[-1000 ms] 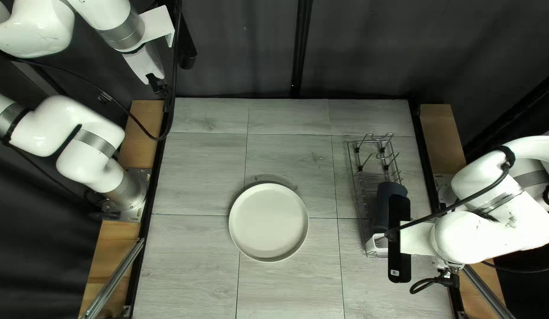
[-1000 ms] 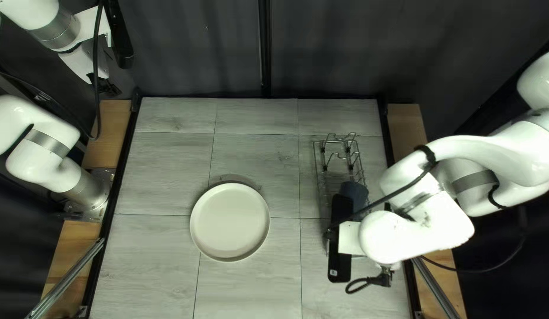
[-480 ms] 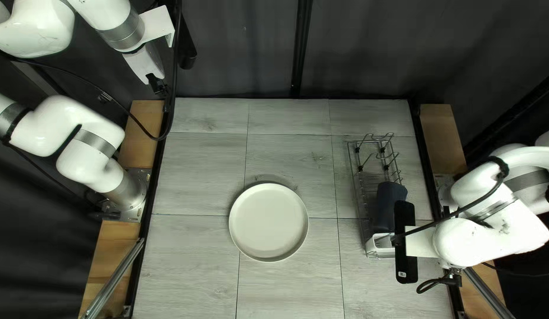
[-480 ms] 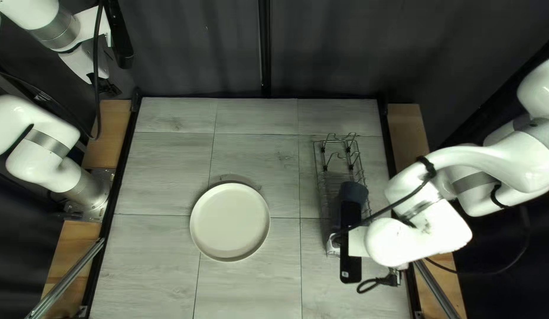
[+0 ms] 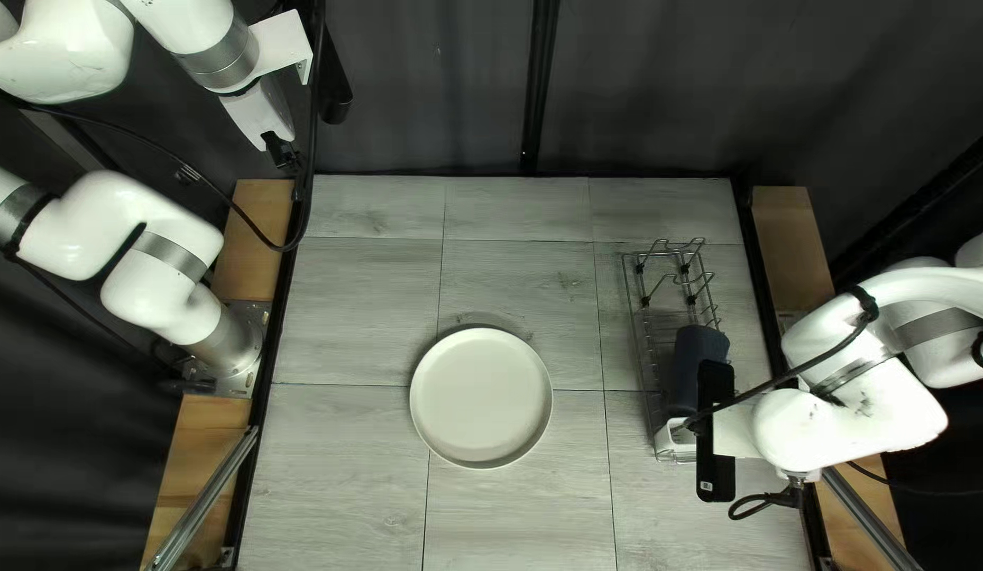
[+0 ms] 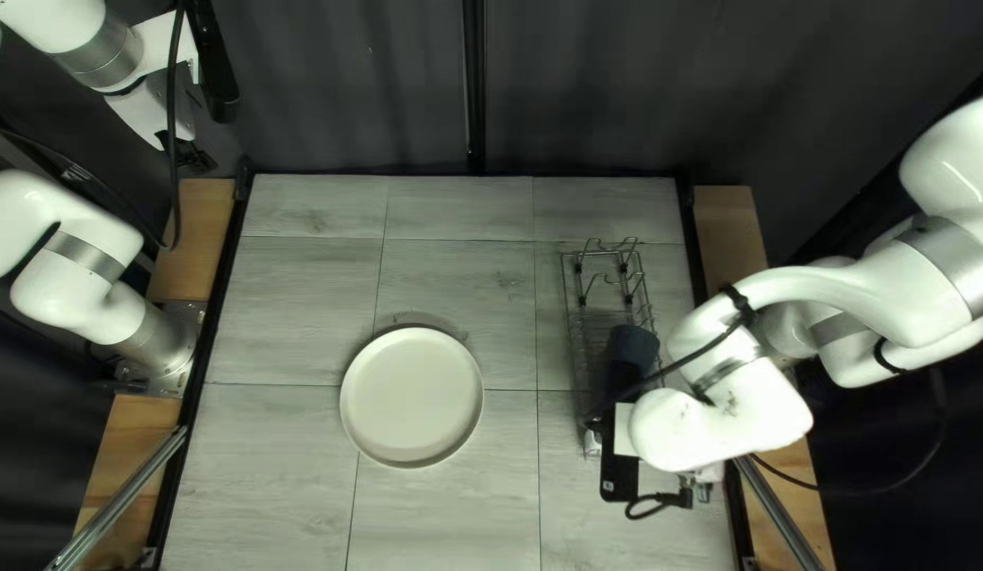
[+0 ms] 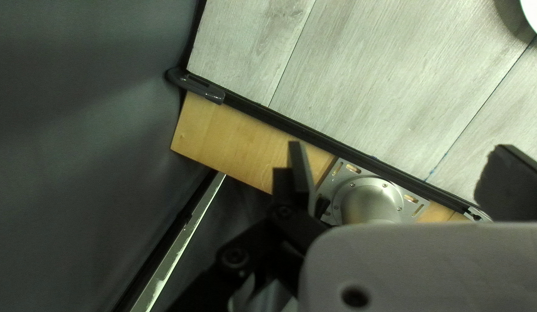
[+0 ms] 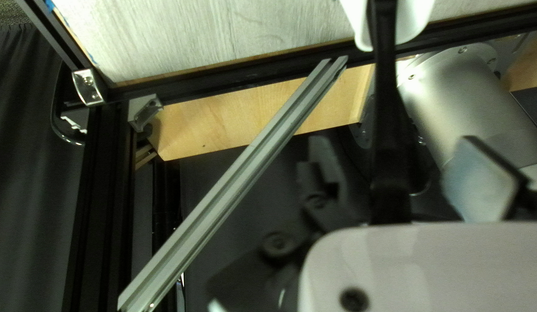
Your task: Pick up and place plate onto table. Place down one fork to the left of the plate. Place spoon and knife to the right of the plate. Place cup above the knife and spoon
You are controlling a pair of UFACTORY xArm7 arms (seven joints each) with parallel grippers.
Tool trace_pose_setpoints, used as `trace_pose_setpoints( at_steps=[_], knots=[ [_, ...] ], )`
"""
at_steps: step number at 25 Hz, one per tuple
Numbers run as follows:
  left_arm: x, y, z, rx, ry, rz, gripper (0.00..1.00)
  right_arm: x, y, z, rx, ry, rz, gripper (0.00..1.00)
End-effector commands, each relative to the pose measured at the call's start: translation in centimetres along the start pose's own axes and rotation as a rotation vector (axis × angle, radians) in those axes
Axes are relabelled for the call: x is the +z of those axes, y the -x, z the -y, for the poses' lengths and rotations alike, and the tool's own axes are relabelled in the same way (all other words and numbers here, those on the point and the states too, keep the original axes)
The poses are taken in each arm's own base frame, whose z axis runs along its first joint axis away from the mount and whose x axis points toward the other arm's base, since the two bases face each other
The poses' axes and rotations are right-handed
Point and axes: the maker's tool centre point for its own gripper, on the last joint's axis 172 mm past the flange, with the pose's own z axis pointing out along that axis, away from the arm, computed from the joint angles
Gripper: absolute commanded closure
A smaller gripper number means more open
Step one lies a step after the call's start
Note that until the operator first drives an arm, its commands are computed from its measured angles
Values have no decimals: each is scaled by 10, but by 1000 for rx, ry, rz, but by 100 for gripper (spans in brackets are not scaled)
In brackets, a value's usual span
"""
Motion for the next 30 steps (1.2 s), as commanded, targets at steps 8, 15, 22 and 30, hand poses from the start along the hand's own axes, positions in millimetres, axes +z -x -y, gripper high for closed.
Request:
trace_pose_setpoints(
  at_steps=[8,15,22,30],
  knots=[
    [0,0,0,0,0,0,0,-47,23,-9,55,42,27,100],
    [0,0,0,0,0,0,0,-86,62,-31,106,90,93,100],
    [0,0,0,0,0,0,0,-119,86,-45,153,122,144,100],
    [0,0,0,0,0,0,0,-169,65,-37,256,-18,90,100]
  ],
)
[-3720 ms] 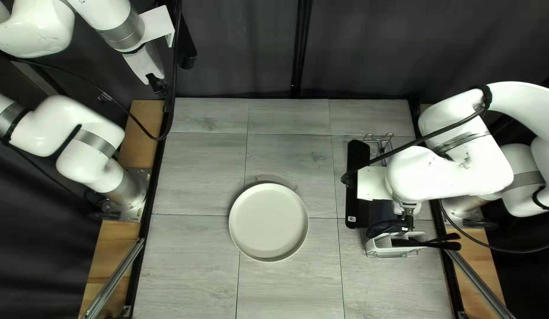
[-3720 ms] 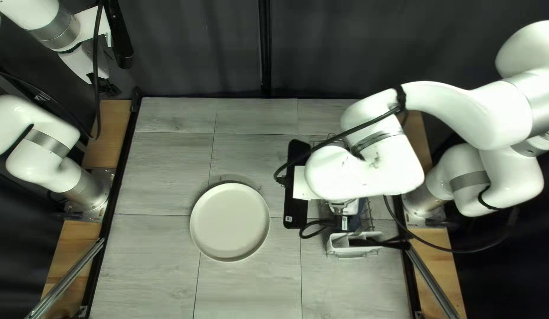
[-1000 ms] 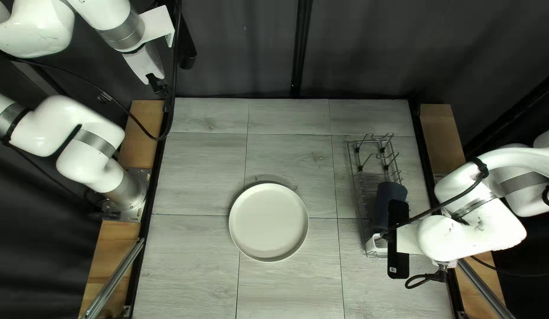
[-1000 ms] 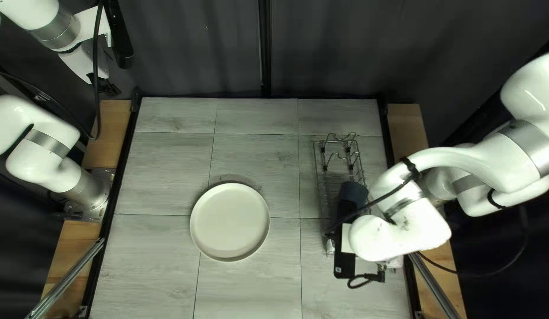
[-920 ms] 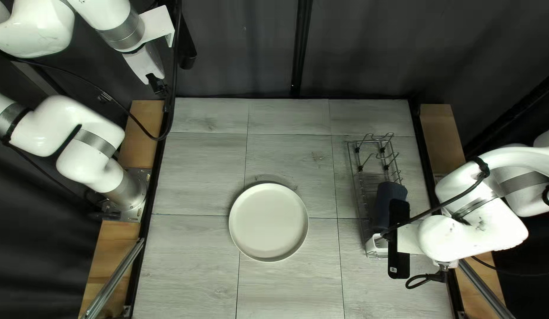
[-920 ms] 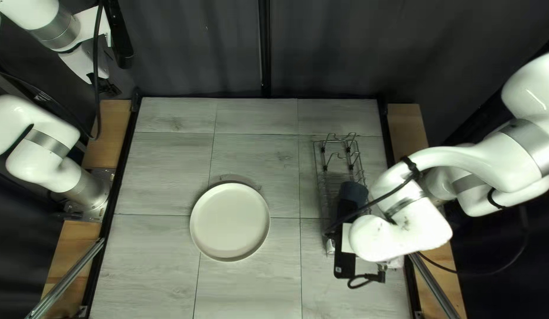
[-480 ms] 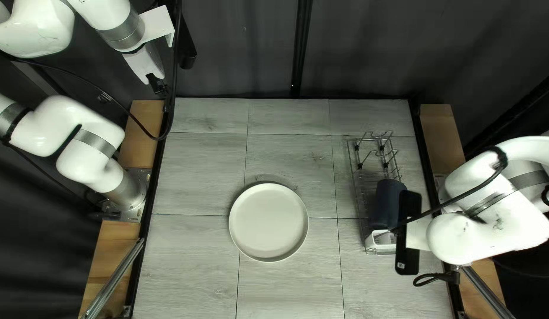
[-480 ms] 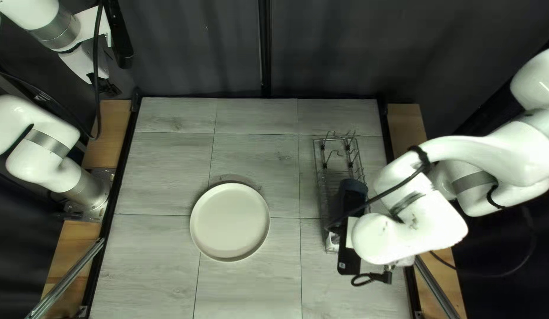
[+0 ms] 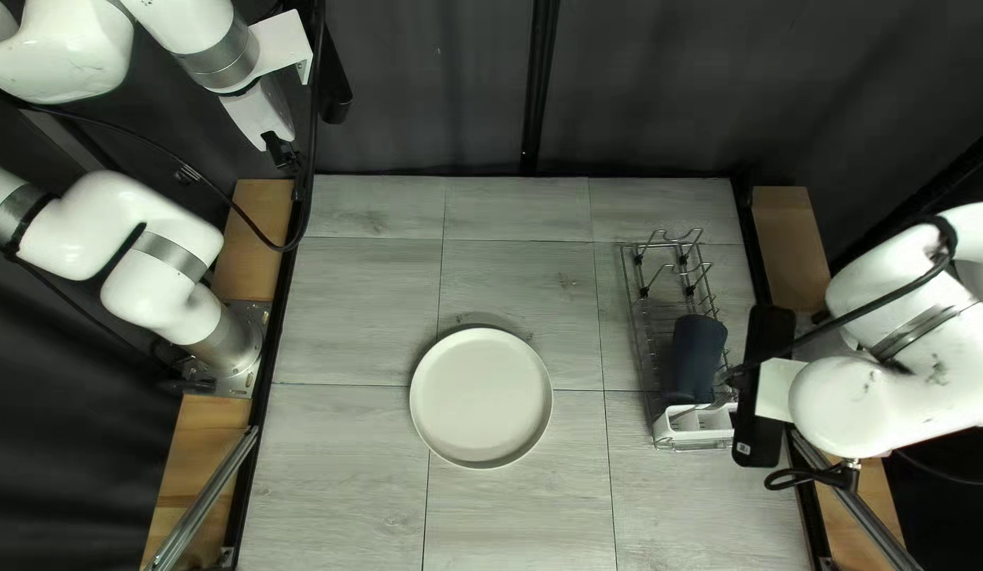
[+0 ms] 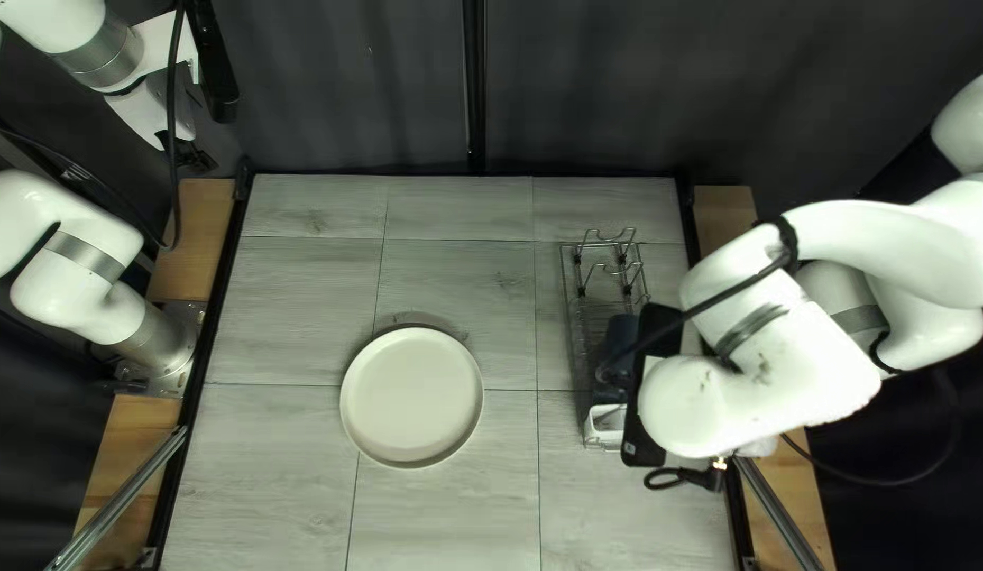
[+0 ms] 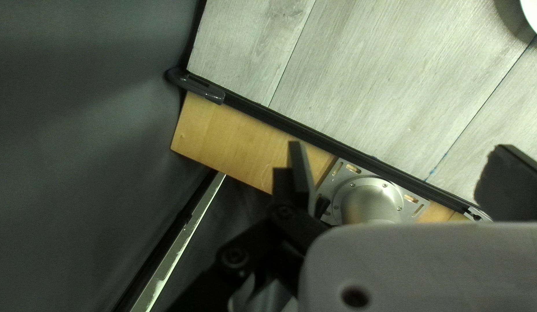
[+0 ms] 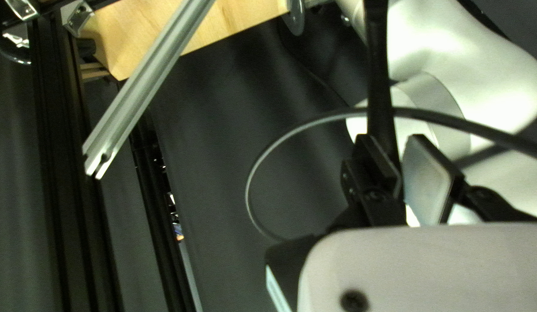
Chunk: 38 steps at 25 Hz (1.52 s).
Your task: Pick up and place plate onto table. Place down one fork to the left of the plate. Place spoon and knife to the right of the plate. Place cup above the knife and spoon
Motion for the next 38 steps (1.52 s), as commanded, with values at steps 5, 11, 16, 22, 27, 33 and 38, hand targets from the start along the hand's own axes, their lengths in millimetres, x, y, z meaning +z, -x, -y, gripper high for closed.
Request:
trace_pose_setpoints(
  at_steps=[5,11,16,22,27,33,38],
  knots=[
    [0,0,0,0,0,0,0,-46,-52,14,92,-191,-82,100],
    [0,0,0,0,0,0,0,-78,-90,19,206,-334,-170,100],
    [0,0,0,0,0,0,0,-99,-135,27,380,-430,-205,100],
    [0,0,0,0,0,0,0,-105,-159,39,417,-448,-222,100],
    [0,0,0,0,0,0,0,-101,-165,32,332,-469,-265,100],
    [0,0,0,0,0,0,0,-103,-194,59,488,-453,-242,100],
    [0,0,0,0,0,0,0,-83,-223,75,840,-444,-177,100]
  ],
)
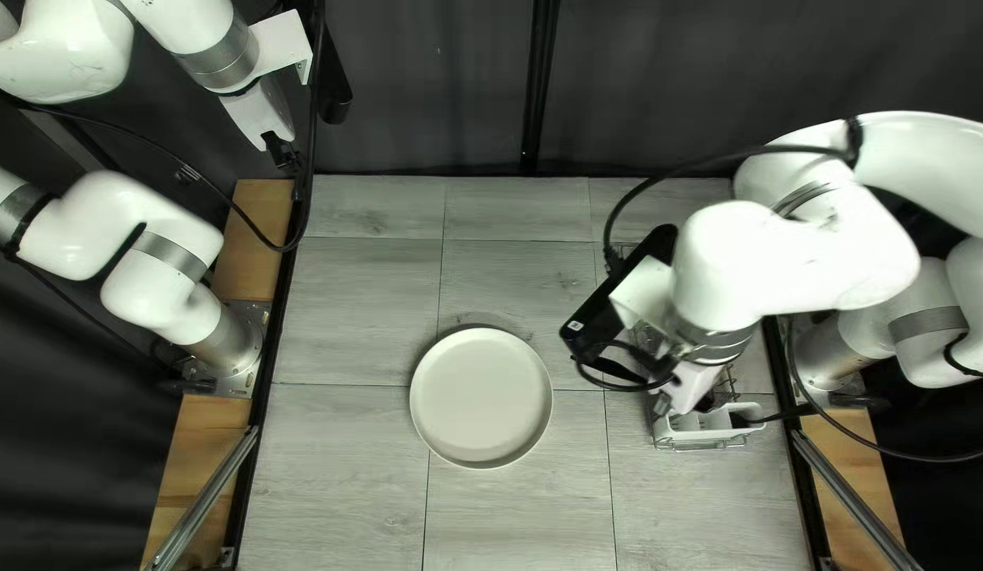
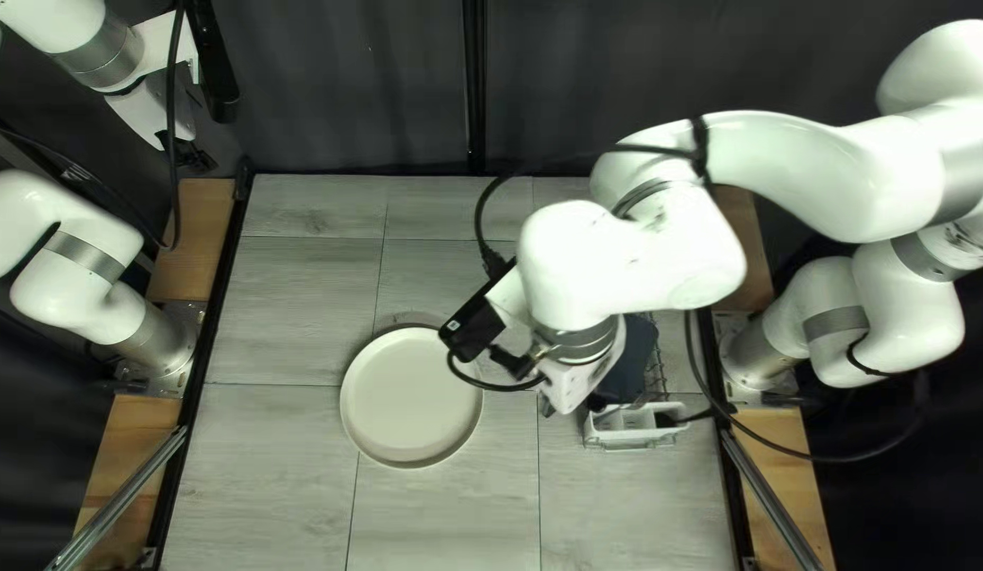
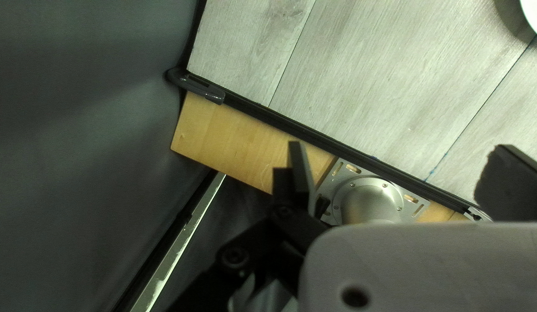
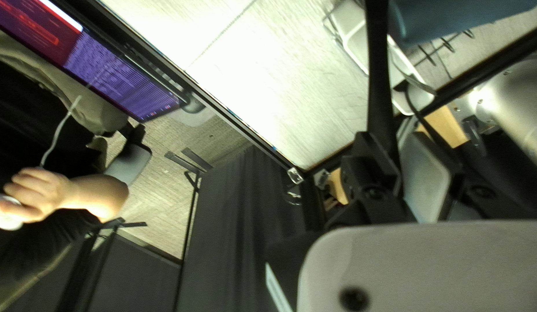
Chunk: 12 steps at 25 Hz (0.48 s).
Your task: Pick up and place plate onto table. Place down one fork to the left of the plate. Place spoon and knife to the right of the plate. Place cup above the knife and spoon
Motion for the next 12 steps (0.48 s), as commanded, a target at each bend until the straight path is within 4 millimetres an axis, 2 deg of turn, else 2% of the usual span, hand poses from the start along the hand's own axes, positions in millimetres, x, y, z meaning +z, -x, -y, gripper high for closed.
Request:
trace_pose_setpoints(
  at_steps=[1,3,10,12],
  knots=[
    [0,0,0,0,0,0,0,36,-18,24,331,31,-32,100],
    [0,0,0,0,0,0,0,43,-23,31,356,41,-36,100],
    [0,0,0,0,0,0,0,46,-25,31,325,35,-41,100],
    [0,0,0,0,0,0,0,52,-28,40,361,33,-39,100]
  ],
)
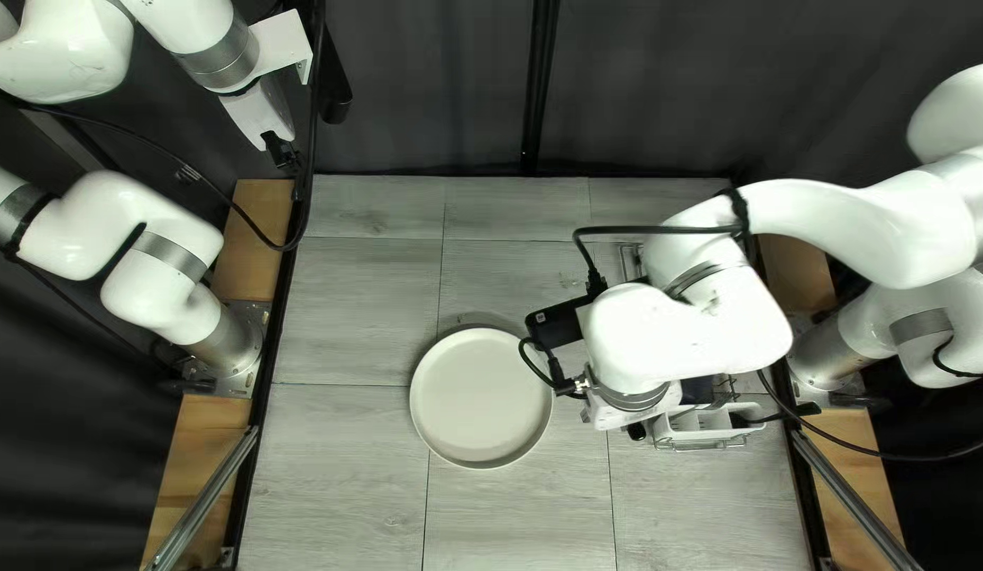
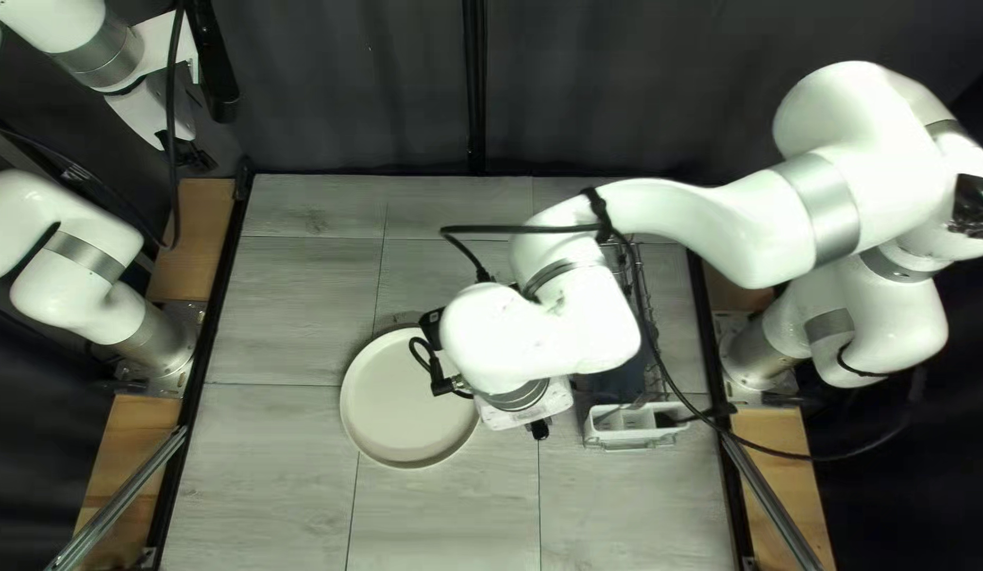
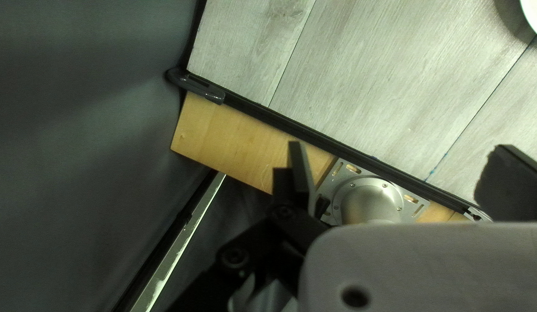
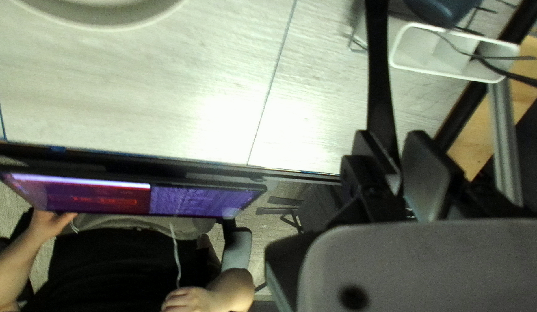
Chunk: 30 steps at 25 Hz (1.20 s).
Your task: Pick up and place plate onto table. Place down one fork to the left of the plate. Place spoon and knife to the right of the plate. Place cup above the knife and spoon
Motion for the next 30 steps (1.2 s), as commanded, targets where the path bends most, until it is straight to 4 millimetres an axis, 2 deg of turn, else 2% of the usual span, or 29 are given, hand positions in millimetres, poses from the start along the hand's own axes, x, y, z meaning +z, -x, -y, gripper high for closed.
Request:
trace_pose_setpoints(
  at_steps=[1,6,11,18,30],
  knots=[
    [0,0,0,0,0,0,0,13,-2,18,57,-7,-14,100],
    [0,0,0,0,0,0,0,45,-22,31,167,-26,-88,100],
    [0,0,0,0,0,0,0,67,-34,30,251,-43,-190,100],
    [0,0,0,0,0,0,0,68,-34,30,254,-42,-193,100],
    [0,0,0,0,0,0,0,123,-33,53,308,-135,-228,100]
  ],
)
